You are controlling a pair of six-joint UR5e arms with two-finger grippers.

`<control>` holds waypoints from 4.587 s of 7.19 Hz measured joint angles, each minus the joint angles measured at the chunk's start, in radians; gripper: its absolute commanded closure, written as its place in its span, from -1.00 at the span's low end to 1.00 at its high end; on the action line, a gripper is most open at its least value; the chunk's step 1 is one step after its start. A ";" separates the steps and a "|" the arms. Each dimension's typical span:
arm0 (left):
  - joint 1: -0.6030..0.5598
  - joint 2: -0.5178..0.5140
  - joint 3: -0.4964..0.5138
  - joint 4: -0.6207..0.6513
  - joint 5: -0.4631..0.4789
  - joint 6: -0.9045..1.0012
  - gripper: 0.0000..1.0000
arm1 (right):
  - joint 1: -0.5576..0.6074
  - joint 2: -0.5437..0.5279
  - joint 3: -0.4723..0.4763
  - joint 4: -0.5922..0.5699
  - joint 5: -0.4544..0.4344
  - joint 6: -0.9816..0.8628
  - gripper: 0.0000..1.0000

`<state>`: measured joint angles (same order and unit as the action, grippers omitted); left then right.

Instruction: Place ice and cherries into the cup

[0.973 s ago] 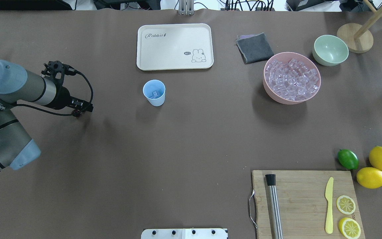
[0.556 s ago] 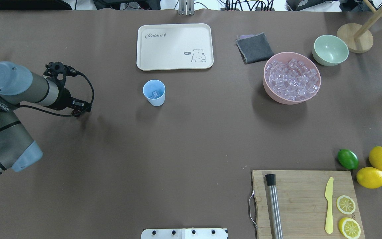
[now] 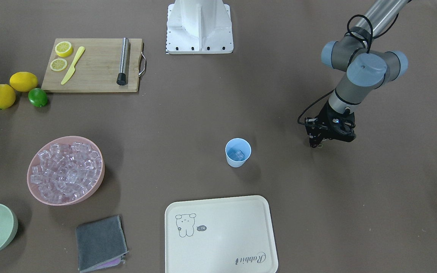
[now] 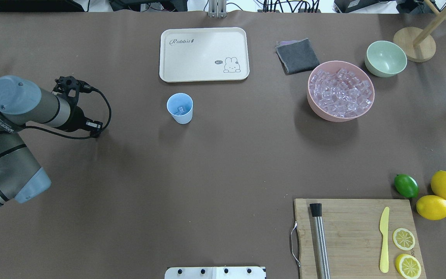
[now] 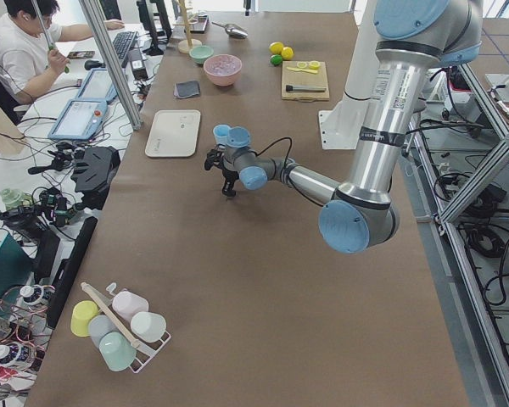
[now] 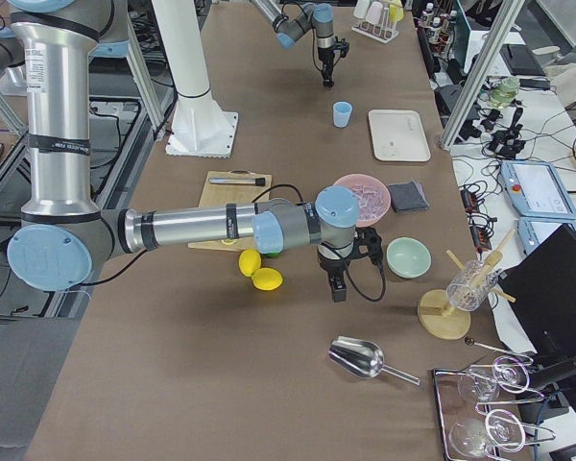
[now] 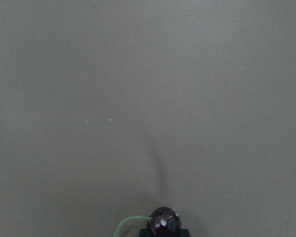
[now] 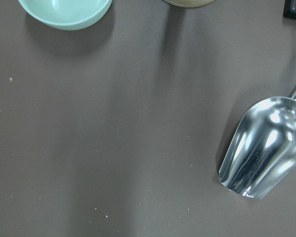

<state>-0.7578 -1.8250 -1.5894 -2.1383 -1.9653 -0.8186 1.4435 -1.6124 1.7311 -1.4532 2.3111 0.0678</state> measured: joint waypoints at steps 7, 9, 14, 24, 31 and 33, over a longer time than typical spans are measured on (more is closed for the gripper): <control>0.033 -0.378 -0.106 0.394 -0.045 -0.126 1.00 | 0.003 -0.016 -0.008 0.005 0.000 -0.001 -0.98; 0.050 -0.450 0.012 0.317 -0.038 -0.140 1.00 | 0.005 -0.023 -0.008 0.008 0.000 -0.005 -0.98; 0.042 -0.458 0.097 0.226 -0.013 -0.142 -0.93 | 0.011 -0.006 -0.006 0.008 0.003 -0.008 -0.98; -0.763 0.184 0.071 0.216 -0.480 0.579 -0.93 | 0.008 0.046 -0.016 -0.001 -0.011 -0.010 -0.98; -0.823 0.176 0.069 0.300 -0.338 0.693 -0.93 | 0.005 0.062 -0.042 0.003 -0.019 -0.009 -0.98; -0.828 0.178 0.035 0.316 -0.350 0.684 -0.93 | -0.004 0.062 -0.052 -0.002 -0.014 -0.010 -0.98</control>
<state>-1.5856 -1.6471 -1.5545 -1.8222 -2.3155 -0.1343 1.4400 -1.5504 1.6795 -1.4551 2.2972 0.0574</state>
